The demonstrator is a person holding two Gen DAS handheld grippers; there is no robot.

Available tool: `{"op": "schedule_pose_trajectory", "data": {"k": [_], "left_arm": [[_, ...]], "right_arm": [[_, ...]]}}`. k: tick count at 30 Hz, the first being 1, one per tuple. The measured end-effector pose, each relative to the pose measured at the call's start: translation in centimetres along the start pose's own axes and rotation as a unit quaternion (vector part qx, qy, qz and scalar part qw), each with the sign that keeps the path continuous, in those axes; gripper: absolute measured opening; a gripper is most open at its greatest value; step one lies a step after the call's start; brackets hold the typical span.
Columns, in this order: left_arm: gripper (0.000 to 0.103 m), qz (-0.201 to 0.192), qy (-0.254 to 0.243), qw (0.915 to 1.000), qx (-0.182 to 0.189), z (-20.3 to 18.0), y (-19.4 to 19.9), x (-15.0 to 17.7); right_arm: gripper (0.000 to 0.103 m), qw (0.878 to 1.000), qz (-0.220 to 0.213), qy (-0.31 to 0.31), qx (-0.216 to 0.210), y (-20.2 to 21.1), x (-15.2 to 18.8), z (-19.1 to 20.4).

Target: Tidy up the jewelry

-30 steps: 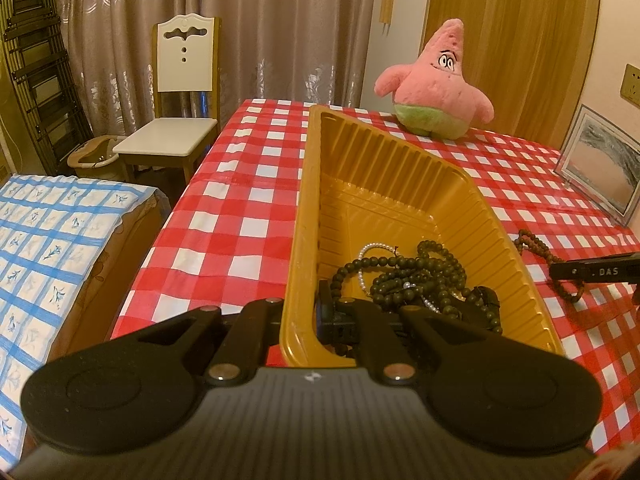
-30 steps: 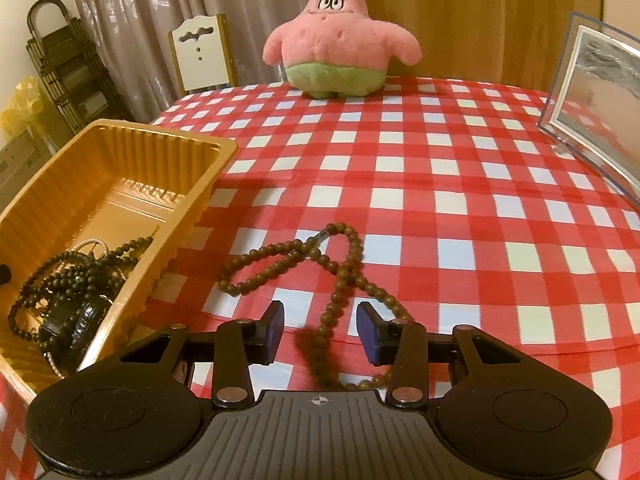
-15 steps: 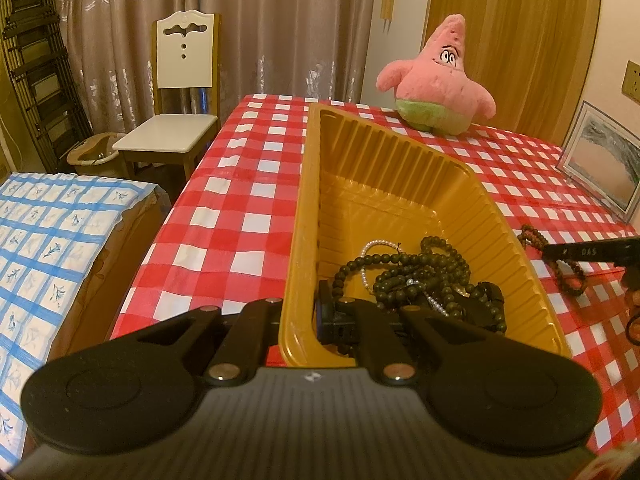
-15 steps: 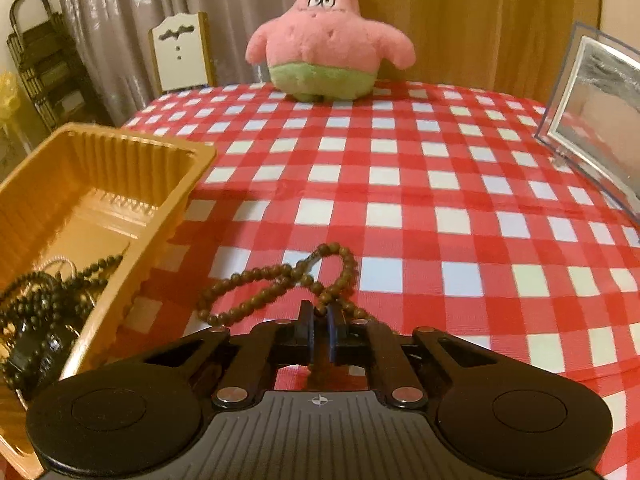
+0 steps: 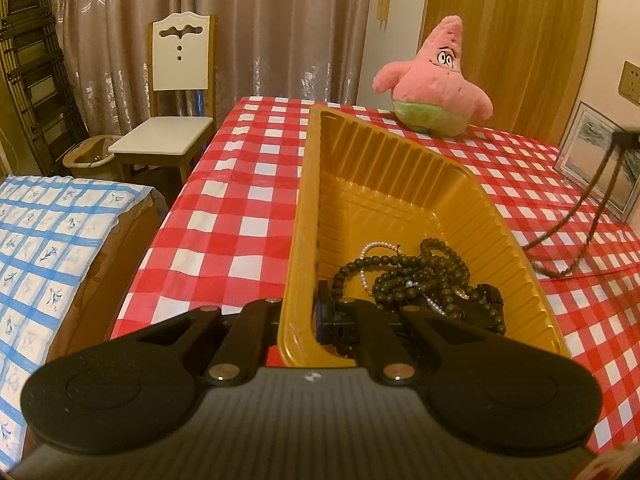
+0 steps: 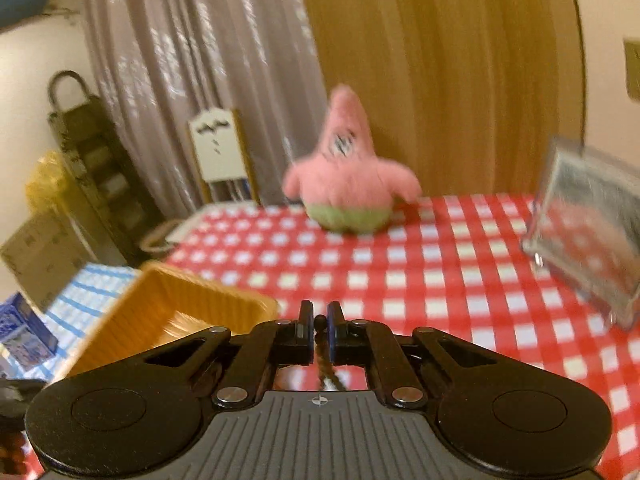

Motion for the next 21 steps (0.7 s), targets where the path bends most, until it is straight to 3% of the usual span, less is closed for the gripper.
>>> {"op": "schedule_pose_trajectory", "data": {"k": [13, 21], "left_arm": [[0.004, -0.005, 0.005, 1.0, 0.006, 0.0, -0.2, -0.1], [0.004, -0.008, 0.007, 0.9999, 0.008, 0.0, -0.1, -0.2]], "right_arm": [[0.006, 0.995, -0.052, 0.019, -0.088, 3.3, -7.3, 7.9], [0.006, 0.987, -0.046, 0.003, -0.156, 1.5, -8.3, 12.5]]}}
Point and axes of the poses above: each gripper's, at about its wrist camera, not at the fingertips, and y roughly against the way its jaws point, z to its left, x to its underside, the point moved 5 cm from there along -y, roughly the way its jaws point, and after that the axes turned 11 degrees about -z, right-handed, at the moved point
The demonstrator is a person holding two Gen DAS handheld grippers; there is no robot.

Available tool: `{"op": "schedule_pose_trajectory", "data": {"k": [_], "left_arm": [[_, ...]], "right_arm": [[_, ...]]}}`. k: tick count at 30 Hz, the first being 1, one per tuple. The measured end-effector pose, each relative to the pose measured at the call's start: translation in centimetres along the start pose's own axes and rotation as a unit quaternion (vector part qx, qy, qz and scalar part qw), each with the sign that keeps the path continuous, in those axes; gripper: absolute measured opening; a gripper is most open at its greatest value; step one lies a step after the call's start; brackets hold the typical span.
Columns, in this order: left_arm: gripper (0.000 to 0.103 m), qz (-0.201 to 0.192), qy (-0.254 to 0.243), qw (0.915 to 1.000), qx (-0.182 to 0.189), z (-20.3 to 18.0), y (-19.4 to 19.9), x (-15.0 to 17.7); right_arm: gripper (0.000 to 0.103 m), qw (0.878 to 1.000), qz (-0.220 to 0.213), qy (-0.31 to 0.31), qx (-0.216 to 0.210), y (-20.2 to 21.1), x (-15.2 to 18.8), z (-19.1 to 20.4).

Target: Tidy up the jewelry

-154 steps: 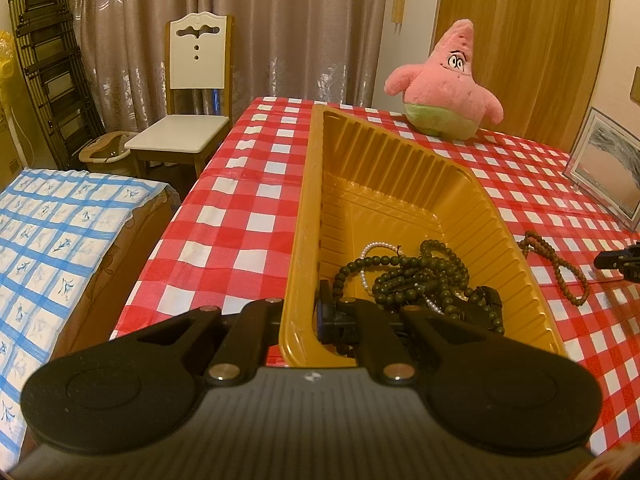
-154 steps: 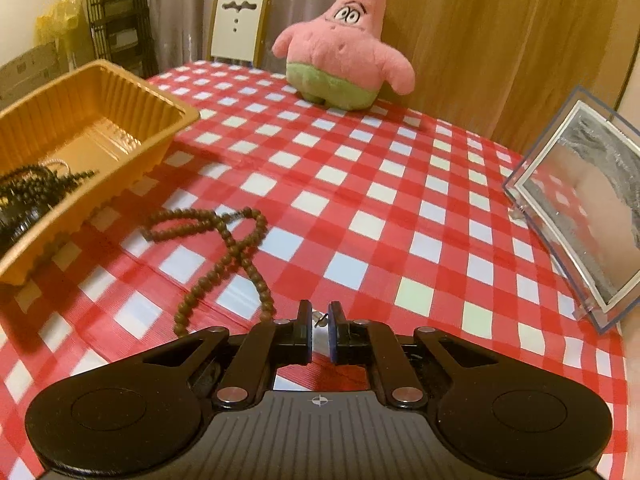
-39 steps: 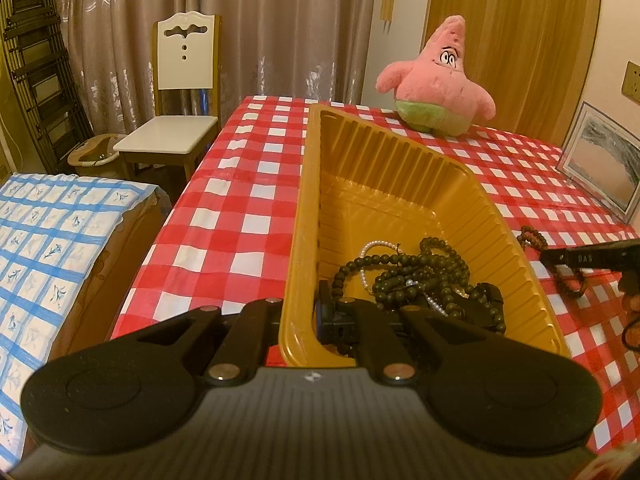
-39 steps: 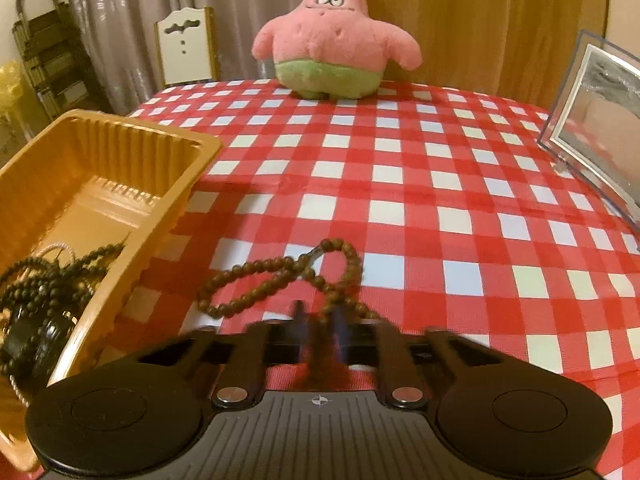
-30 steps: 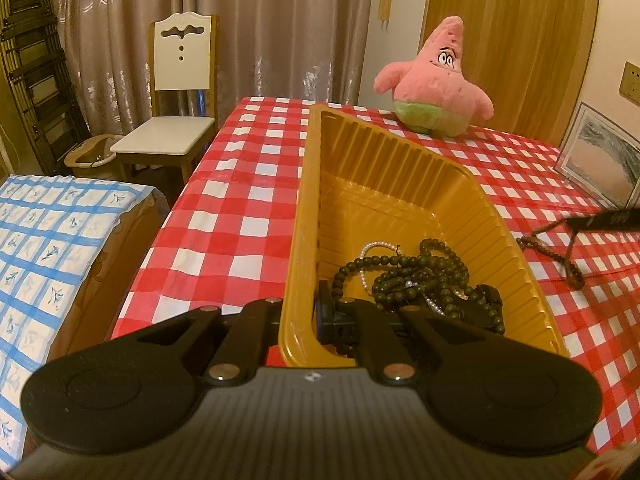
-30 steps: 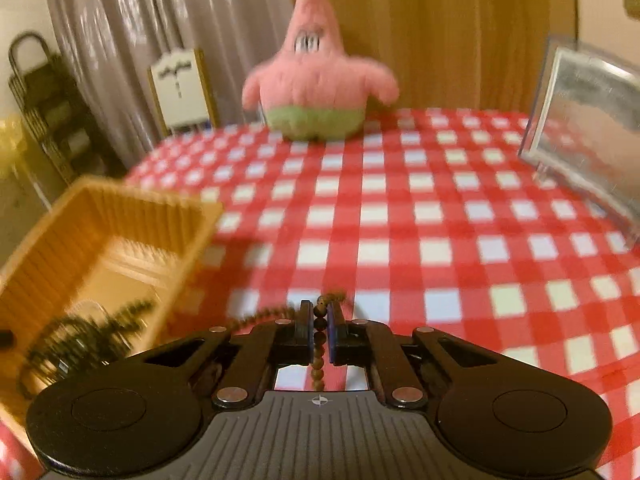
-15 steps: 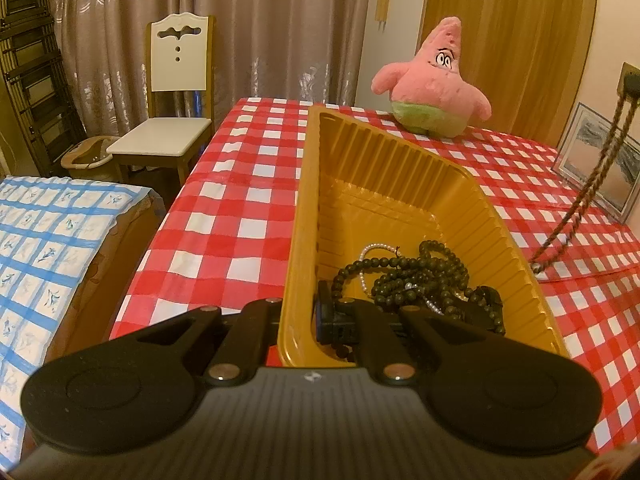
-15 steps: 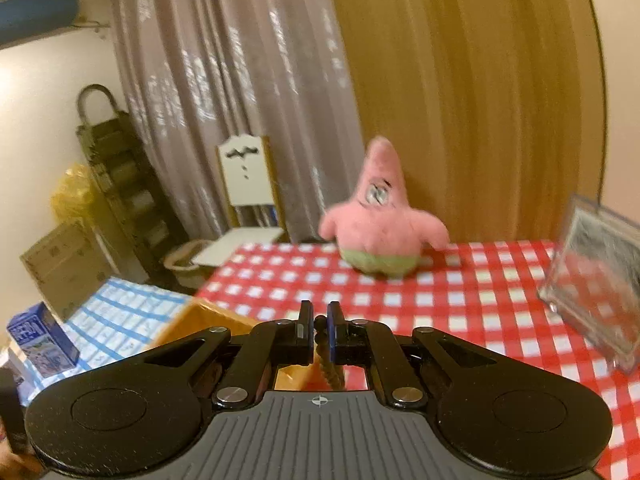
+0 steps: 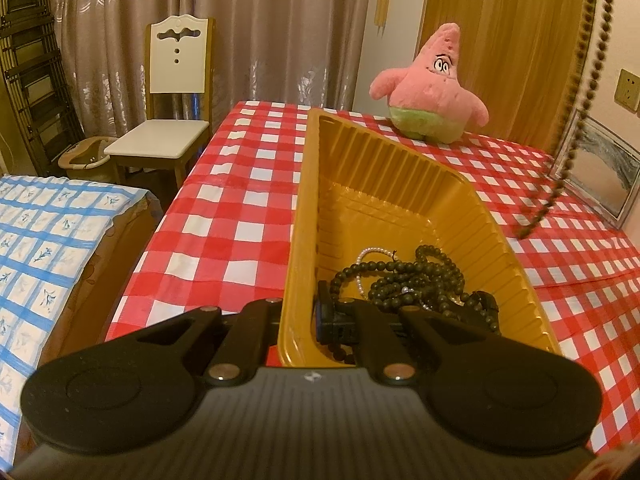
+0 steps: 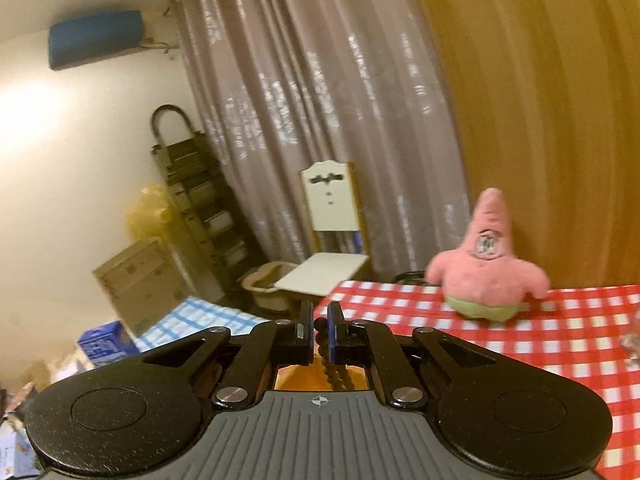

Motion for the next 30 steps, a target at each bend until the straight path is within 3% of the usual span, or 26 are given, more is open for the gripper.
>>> {"op": "schedule_pose_trajectory", "data": {"k": [7, 18, 24, 25, 27, 28, 29, 30], "left_arm": [[0.004, -0.001, 0.003, 1.0, 0.001, 0.0, 0.1, 0.0], [0.004, 0.001, 0.004, 1.0, 0.001, 0.0, 0.1, 0.1], [0.004, 0.002, 0.002, 1.0, 0.002, 0.1, 0.0, 0.1], [0.004, 0.003, 0.001, 1.0, 0.002, 0.1, 0.0, 0.2], [0.004, 0.003, 0.001, 1.0, 0.002, 0.1, 0.0, 0.2], [0.004, 0.003, 0.001, 1.0, 0.002, 0.1, 0.0, 0.2], [0.004, 0.003, 0.001, 1.0, 0.002, 0.1, 0.0, 0.2], [0.004, 0.003, 0.0, 1.0, 0.002, 0.1, 0.0, 0.2]], "right_arm": [[0.006, 0.998, 0.044, -0.01, -0.036, -3.6, 2.9, 2.7], [0.007, 0.986, 0.165, -0.024, 0.014, -6.9, 12.8, 0.3], [0.007, 0.992, 0.128, -0.022, -0.008, -6.3, 11.7, 1.0], [0.01, 0.993, 0.12, -0.02, -0.014, -6.1, 11.2, 1.3], [0.03, 0.994, 0.108, -0.018, -0.017, -5.6, 10.5, 1.5], [0.05, 0.994, 0.104, -0.018, -0.012, -5.3, 10.3, 1.4], [0.059, 0.995, 0.101, -0.019, -0.007, -5.1, 10.3, 1.3], [0.059, 0.995, 0.099, -0.018, 0.001, -4.8, 10.3, 1.1]]}}
Point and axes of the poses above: each gripper's, at about its wrist camera, not at the fingertips, and y roughly against the way its jaws point, z to its left, x to its underside, the point moved 5 cm from there along -y, roughly the way its jaws point, and after that the axes turned 11 degrees about -z, right-handed, at the moved point
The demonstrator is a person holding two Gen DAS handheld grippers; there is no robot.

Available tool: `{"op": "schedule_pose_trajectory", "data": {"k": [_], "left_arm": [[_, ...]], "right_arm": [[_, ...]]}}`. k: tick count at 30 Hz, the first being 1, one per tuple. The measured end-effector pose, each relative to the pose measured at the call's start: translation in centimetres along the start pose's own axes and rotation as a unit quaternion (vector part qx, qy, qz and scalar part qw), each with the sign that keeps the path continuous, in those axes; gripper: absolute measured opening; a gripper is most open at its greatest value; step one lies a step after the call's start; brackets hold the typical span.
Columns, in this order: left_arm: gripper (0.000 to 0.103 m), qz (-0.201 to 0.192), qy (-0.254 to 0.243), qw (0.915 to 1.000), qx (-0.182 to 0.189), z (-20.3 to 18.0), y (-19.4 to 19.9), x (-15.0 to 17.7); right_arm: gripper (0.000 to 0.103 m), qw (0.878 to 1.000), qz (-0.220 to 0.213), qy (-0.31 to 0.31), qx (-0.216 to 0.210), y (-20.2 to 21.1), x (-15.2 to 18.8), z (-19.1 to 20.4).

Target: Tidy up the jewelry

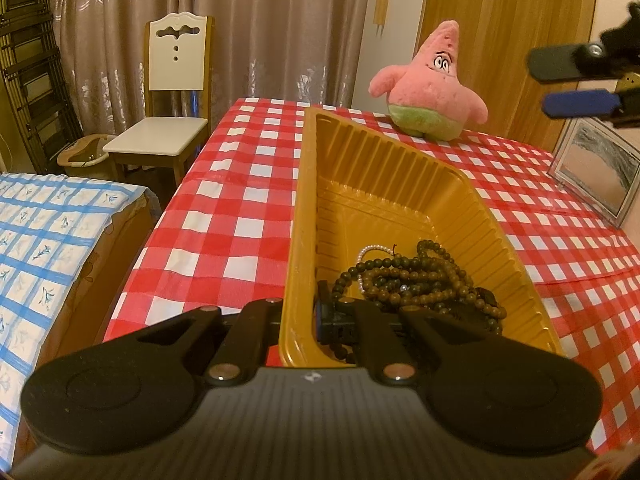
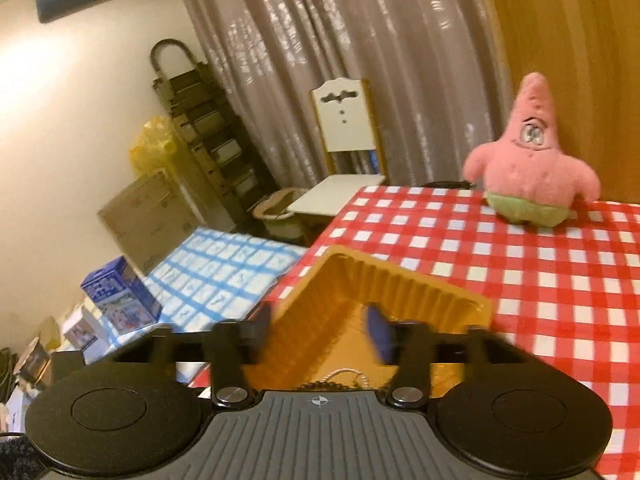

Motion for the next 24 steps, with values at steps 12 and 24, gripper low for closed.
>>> {"op": "schedule_pose_trajectory", "data": {"k": [12, 24], "left_arm": [[0.004, 0.002, -0.01, 0.9999, 0.004, 0.1, -0.7, 0.1], [0.003, 0.009, -0.022, 0.9996, 0.016, 0.3, -3.2, -0.3]], "right_arm": [[0.059, 0.994, 0.054, -0.036, 0.09, 3.0, 4.8, -5.5], [0.059, 0.979, 0.077, -0.075, 0.173, 6.3, 7.6, -10.5]]}}
Point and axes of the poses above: each gripper's, at about its wrist camera, not at the fingertips, and y roughly against the way its jaws point, z to its left, x to its underside, the point moved 5 cm from there along -y, roughly the way its jaws point, and after that the axes turned 11 degrees about -z, right-handed, at the moved point
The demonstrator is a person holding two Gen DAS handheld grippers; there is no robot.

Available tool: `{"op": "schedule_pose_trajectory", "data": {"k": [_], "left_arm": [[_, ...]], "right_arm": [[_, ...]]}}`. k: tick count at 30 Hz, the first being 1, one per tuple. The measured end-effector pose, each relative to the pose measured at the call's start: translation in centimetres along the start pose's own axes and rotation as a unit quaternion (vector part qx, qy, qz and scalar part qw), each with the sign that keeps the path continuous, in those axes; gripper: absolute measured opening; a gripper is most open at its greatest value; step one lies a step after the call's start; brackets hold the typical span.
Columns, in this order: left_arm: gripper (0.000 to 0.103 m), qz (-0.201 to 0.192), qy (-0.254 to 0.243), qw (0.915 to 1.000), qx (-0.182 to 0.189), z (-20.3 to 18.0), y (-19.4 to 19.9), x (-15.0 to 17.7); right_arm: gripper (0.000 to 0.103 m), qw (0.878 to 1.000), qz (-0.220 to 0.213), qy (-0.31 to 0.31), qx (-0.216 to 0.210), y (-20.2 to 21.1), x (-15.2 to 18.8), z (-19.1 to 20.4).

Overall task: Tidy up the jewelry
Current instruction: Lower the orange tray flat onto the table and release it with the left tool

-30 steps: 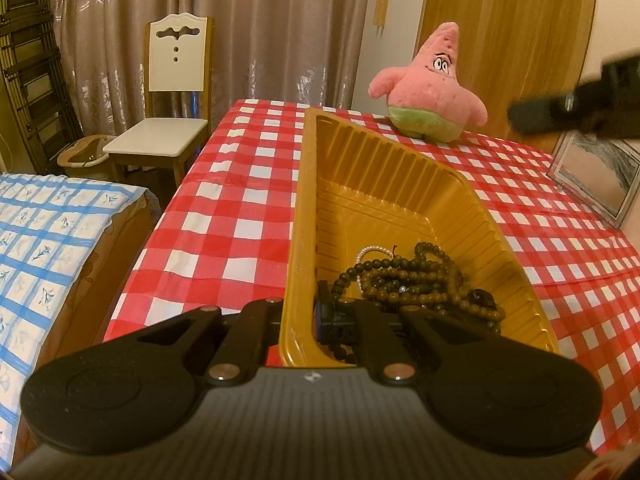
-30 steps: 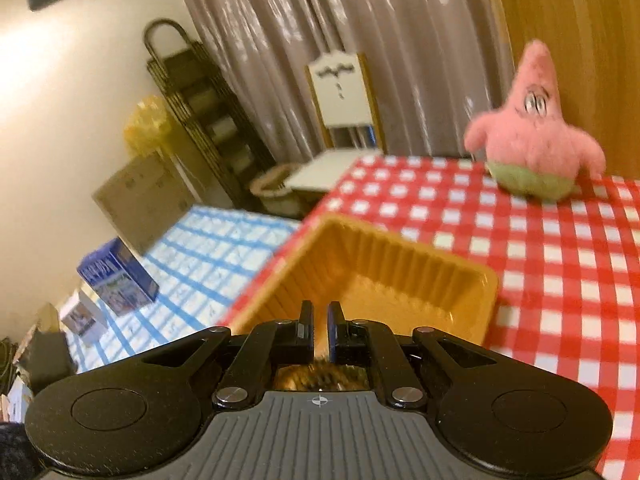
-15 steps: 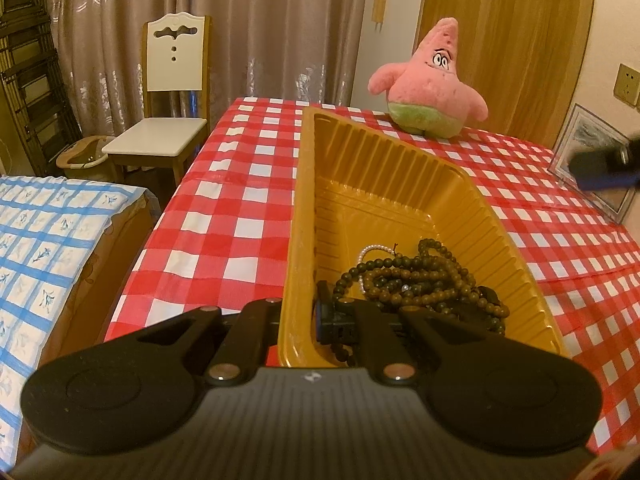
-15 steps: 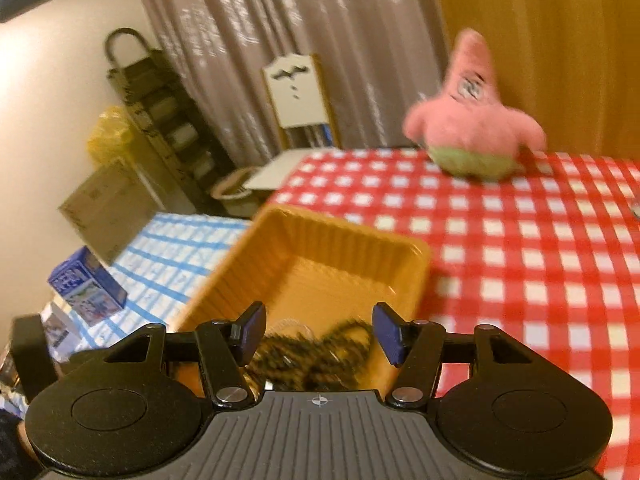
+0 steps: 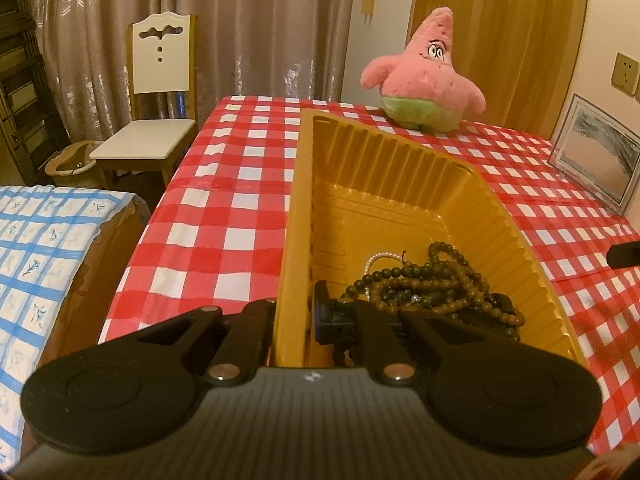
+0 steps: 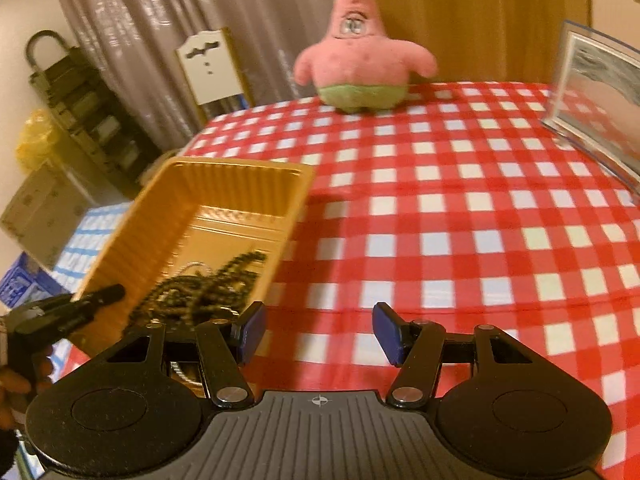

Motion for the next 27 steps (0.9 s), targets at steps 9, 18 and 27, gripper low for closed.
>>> {"op": "schedule_pose_trajectory", "data": {"k": [9, 18, 27], "left_arm": [[0.023, 0.045, 0.012, 0.9985, 0.029, 0.8, -1.1, 1.2], [0.057, 0.067, 0.013, 0.9965, 0.048, 1.5, -0.7, 1.8], [0.063, 0.045, 0.013, 0.9981, 0.038, 3.7, 2.2, 1.0]], "right_arm": [[0.059, 0.999, 0.008, -0.023, 0.04, 0.8, 1.4, -1.8], [0.059, 0.997, 0.011, -0.034, 0.066, 1.1, 2.6, -1.8], [0.059, 0.994, -0.007, -0.027, 0.105, 2.0, 4.2, -0.5]]}}
Point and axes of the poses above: each gripper's, at about its wrist camera, not at the fingertips, and y roughly against the way its jaws point, z to its left, x to its underside, the point moved 5 cm from there along -y, roughly the way its jaws point, and after that the axes turned 11 degrees about -z, right-handed, at the moved point
